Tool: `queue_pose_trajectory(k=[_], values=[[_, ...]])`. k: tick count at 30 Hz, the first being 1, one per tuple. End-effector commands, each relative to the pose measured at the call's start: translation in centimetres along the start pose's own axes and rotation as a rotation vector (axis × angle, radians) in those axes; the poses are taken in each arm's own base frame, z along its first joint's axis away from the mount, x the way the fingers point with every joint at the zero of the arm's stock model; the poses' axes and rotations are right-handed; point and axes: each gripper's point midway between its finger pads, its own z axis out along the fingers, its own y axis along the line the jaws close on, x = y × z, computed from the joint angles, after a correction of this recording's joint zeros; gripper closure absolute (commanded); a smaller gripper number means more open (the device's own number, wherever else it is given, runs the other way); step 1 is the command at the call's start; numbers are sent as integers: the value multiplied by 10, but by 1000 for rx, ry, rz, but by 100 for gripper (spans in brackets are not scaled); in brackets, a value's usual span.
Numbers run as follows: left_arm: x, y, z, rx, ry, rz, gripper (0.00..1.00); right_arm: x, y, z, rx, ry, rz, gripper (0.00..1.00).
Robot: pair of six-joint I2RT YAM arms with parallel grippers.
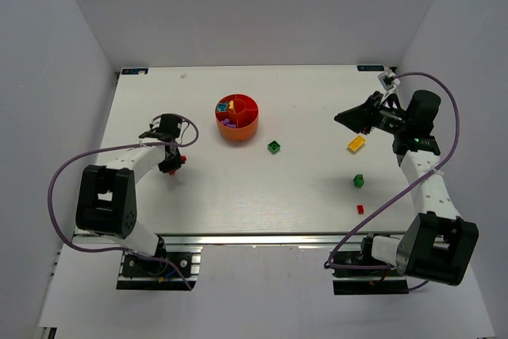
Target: Sort the legos into containers by color
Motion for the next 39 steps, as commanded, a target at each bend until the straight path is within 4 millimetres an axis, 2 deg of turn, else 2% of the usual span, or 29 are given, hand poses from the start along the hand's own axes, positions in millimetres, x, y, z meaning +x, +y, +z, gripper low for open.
queue_pose_trajectory(k=[1,2,3,6,7,9,10,12,13,14,15,16,17,19,20,22,23,24,25,26,27,30,39], values=[[-26,-9,-29,77,-87,-19,89,-6,7,-3,-26,-20,-42,69],[-29,-14,-36,117,-94,-2,95,-7,7,-3,-26,-21,-42,69],[-33,-27,-52,217,-110,5,98,-6,7,-3,-26,-20,-40,69],[-47,-57,-91,438,-185,57,100,-6,7,-3,-26,-21,-43,69],[-48,-81,-110,599,-185,85,100,-6,6,-3,-24,-21,-42,69],[-45,-108,-133,778,-180,133,100,-7,6,-3,-22,-23,-49,69],[-47,-128,-154,938,-183,168,100,-6,6,-3,-20,-22,-49,69],[-47,-157,-174,1094,-178,209,100,-6,5,-3,-15,-23,-48,69],[-43,-163,-173,1112,-156,215,100,-7,5,-4,-13,-24,-47,69],[-49,-175,-185,1147,-180,246,100,-7,5,-4,-13,-25,-53,69],[-52,-183,-188,1163,-192,261,100,-7,5,-3,-11,-25,-52,69],[-52,-190,-183,1160,-181,274,100,-8,5,-4,-8,-27,-56,69],[-61,-201,-194,1176,-220,309,100,-7,5,-4,-8,-26,-56,69],[-64,-214,-190,1170,-232,348,100,-7,4,-4,-6,-25,-57,69],[-74,-221,-196,1171,-264,358,100,-7,2,-4,-5,-24,-54,69],[-76,-233,-198,1159,-279,385,100,-6,2,-4,-6,-22,-53,69],[-78,-238,-187,1126,-281,395,100,-6,1,-4,-3,-23,-51,69],[-85,-243,-190,1111,-299,401,100,-6,1,-4,-4,-23,-54,69],[-84,-248,-187,1097,-300,422,100,-6,1,-4,-4,-22,-53,69],[-86,-252,-175,1067,-289,417,100,-6,1,-4,-4,-22,-53,69],[-94,-256,-175,1029,-314,409,100,-6,0,-4,-1,-22,-53,69],[-93,-259,-153,924,-287,392,100,-6,-1,-5,4,-23,-51,69],[-103,-262,-132,765,-313,370,100,-4,-5,-5,7,-20,-39,69]])
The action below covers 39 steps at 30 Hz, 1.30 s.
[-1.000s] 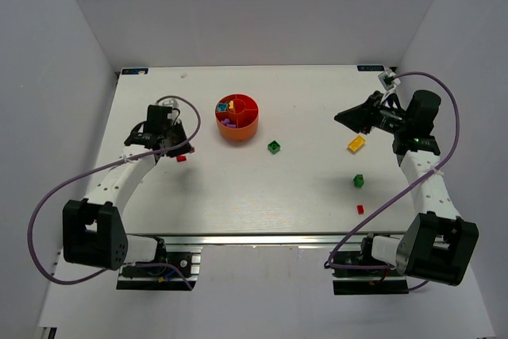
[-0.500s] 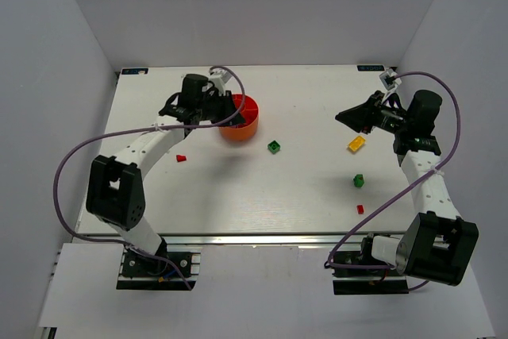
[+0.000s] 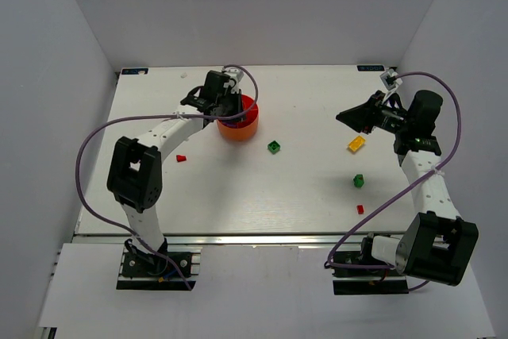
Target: Sort the legos into containers by color
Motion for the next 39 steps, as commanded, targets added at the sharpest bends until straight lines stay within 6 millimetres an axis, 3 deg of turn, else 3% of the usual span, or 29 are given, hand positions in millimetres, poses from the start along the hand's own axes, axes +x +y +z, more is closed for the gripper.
queue_pose_trajectory(k=[1,3,7,11,14,16,19,20,21,22,23,24,25,26,27,28,29,31,32,35,37,39], values=[[-23,-2,-8,-71,-61,35,100,-1,-1,-2,-1,-8,-26,69],[-25,0,-6,-86,-58,34,95,-1,0,-2,-4,-8,-28,69],[-23,-7,0,-84,-33,42,57,-1,0,-3,-4,-9,-29,64],[-21,-6,2,-89,-19,41,48,-1,0,-3,-13,-6,-27,53],[-24,-8,0,-86,-27,42,48,-1,0,-4,-16,-4,-28,53],[-29,-13,-4,-70,-37,40,50,-1,-1,-4,-20,1,-42,53],[-44,-28,-29,-19,-89,34,78,-2,-9,-6,-3,24,-141,57],[-49,-33,-39,-2,-114,34,90,8,-20,-9,63,69,-118,66],[-66,-45,-67,35,-191,42,100,4,-26,-9,106,87,-169,71],[-50,-42,-73,37,-178,34,100,10,-37,-10,148,121,-184,76],[-53,-40,-85,47,-222,28,100,14,-59,-16,251,166,-240,81],[-51,-39,-99,64,-249,22,100,27,-66,-22,297,226,-208,83],[-30,-33,-118,49,-266,5,100,31,-76,-25,340,270,-215,84],[-25,-26,-128,24,-301,6,100,38,-91,-34,418,325,-241,80],[-19,-19,-137,-6,-325,6,89,49,-93,-38,442,369,-223,77],[-19,-9,-161,-59,-396,-4,52,58,-96,-43,466,399,-218,72],[8,7,-155,-108,-362,-13,37,64,-104,-50,517,428,-219,61],[24,21,-163,-161,-373,-10,14,74,-104,-58,544,470,-218,51],[35,35,-169,-221,-378,-16,9,80,-104,-64,560,496,-214,42],[39,51,-182,-315,-383,-4,4,106,-92,-82,519,636,-228,36],[37,54,-185,-334,-388,1,4,127,-86,-95,512,728,-181,39],[33,57,-190,-360,-397,7,4,154,-79,-112,526,829,-109,50]])
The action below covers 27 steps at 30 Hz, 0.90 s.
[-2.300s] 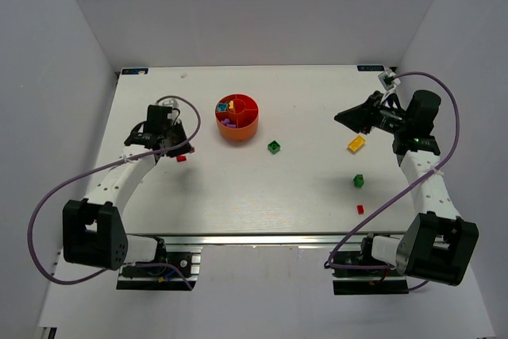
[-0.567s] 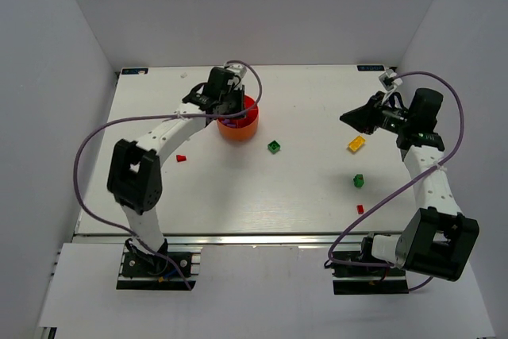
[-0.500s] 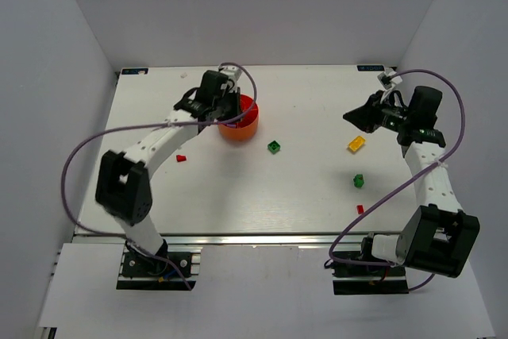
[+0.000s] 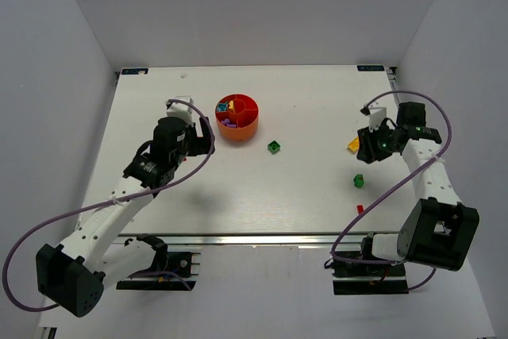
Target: Sort the legos into containers by color
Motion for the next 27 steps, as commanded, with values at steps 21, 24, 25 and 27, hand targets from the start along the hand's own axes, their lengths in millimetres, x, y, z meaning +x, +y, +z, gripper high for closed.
queue_pose_trajectory(k=[21,24,25,27], values=[[-21,13,-23,-51,-91,-12,4,175,58,1,-97,639,76,41],[-20,12,-22,-47,-85,-10,4,179,60,4,-94,660,66,41],[-20,12,-22,-47,-83,-10,4,181,57,3,-80,675,63,41],[-20,12,-22,-46,-86,-11,4,183,57,6,-72,691,55,42]])
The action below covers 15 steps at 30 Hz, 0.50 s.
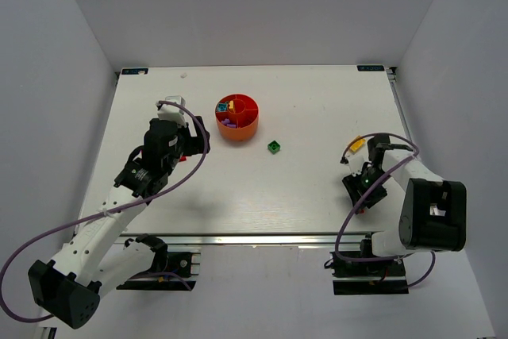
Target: Sort the legos into containers by color
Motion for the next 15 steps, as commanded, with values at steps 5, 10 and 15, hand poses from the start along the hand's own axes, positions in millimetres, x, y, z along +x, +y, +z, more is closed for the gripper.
queue_pose_trajectory(k=[5,10,15], values=[[-5,1,-2,-2,-17,-4,4,1,-11,7,94,44,3,48],[-4,2,-3,-4,-16,-4,4,-2,-14,8,135,60,-12,55],[-4,2,-2,-8,-16,-3,4,-4,-14,10,140,64,-26,63]])
